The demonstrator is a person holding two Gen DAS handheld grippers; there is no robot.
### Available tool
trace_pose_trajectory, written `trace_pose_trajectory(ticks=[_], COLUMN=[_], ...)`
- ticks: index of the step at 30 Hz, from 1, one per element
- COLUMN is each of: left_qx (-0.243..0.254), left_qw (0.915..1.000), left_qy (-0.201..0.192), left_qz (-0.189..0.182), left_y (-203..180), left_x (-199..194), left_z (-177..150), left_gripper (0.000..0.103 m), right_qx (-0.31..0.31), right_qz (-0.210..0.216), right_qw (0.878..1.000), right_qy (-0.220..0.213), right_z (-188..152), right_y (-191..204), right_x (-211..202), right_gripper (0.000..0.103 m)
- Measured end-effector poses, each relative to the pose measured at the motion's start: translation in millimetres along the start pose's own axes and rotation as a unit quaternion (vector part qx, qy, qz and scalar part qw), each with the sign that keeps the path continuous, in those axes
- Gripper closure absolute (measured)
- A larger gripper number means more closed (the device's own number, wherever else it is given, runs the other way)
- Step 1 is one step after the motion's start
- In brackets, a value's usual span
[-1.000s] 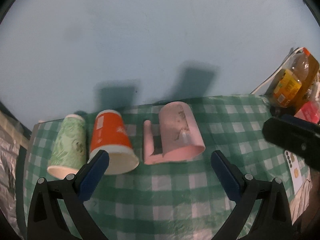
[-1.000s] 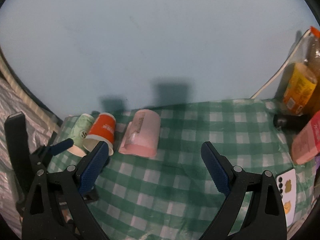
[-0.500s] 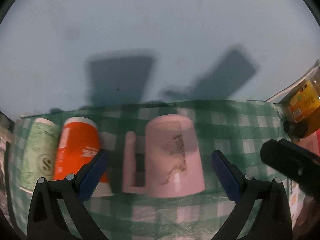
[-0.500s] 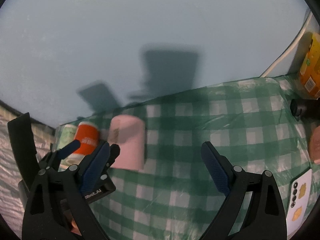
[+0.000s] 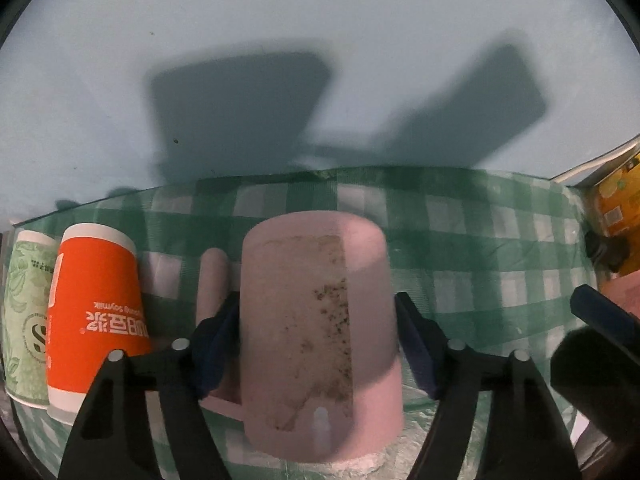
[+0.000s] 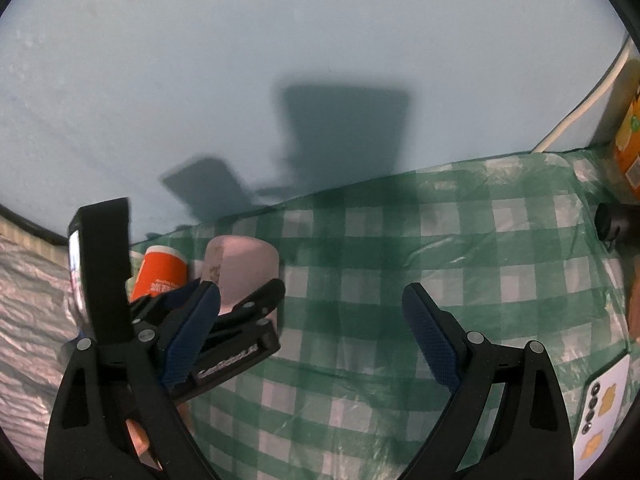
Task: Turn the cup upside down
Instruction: 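Lift the pink mug with the left tool and turn it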
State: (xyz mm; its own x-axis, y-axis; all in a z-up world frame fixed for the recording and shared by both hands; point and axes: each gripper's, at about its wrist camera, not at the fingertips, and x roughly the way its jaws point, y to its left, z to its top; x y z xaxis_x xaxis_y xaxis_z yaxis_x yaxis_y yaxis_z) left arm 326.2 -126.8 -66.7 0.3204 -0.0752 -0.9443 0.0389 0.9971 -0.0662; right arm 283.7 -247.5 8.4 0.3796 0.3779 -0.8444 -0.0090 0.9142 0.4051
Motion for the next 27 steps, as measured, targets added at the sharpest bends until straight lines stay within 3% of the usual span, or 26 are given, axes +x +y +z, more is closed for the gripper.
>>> trace_pose_trajectory(ticks=[15, 27], left_qx=[0.043, 0.067], left_qw=[0.9984, 0.9937], left_qy=[-0.028, -0.053], left_qz=[-0.026, -0.073], left_y=[3.8, 13.9], left_x=[-34.0, -95.0], left_z=[-16.1, -68.6], left_gripper=[0.029, 0.029], right_qx=[-0.003, -0.032], right_qz=[0.012, 0.025], right_qw=[1.000, 0.999], right_qy=[-0.005, -0.031], right_z=[-8.7, -37.6], right_y=[-2.1, 13.1], right_x=[-12.0, -49.2], right_gripper=[0.010, 0.010])
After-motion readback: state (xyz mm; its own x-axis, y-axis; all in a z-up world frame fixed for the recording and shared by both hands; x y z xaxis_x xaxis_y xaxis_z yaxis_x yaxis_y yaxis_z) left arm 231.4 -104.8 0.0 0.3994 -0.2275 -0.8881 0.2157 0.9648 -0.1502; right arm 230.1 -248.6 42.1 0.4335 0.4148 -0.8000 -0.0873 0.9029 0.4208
